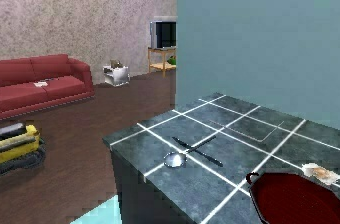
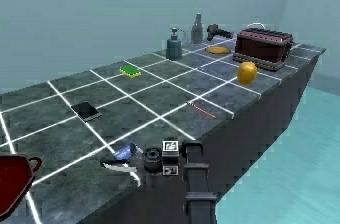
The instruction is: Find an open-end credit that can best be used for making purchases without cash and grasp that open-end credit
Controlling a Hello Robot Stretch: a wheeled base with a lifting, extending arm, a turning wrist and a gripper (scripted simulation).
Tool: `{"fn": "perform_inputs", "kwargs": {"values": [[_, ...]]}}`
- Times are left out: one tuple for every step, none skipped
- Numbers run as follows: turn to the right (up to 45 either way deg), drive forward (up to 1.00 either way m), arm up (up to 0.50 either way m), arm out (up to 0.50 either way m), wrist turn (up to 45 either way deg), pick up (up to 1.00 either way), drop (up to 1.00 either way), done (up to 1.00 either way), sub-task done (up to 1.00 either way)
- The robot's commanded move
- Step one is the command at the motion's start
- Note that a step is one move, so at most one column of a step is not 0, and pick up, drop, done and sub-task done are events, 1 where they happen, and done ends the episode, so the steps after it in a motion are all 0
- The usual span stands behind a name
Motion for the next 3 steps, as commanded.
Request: {"fn": "perform_inputs", "kwargs": {"values": [[0.0, 0.00, 0.00, 0.00, 0.0, 1.00, 0.00, 0.00, 0.00], [0.0, 0.00, 0.10, 0.00, 0.0, 0.00, 0.00, 0.00, 0.00], [0.0, 0.00, 0.00, 0.00, 0.0, 0.00, 0.00, 1.00, 0.00]]}}
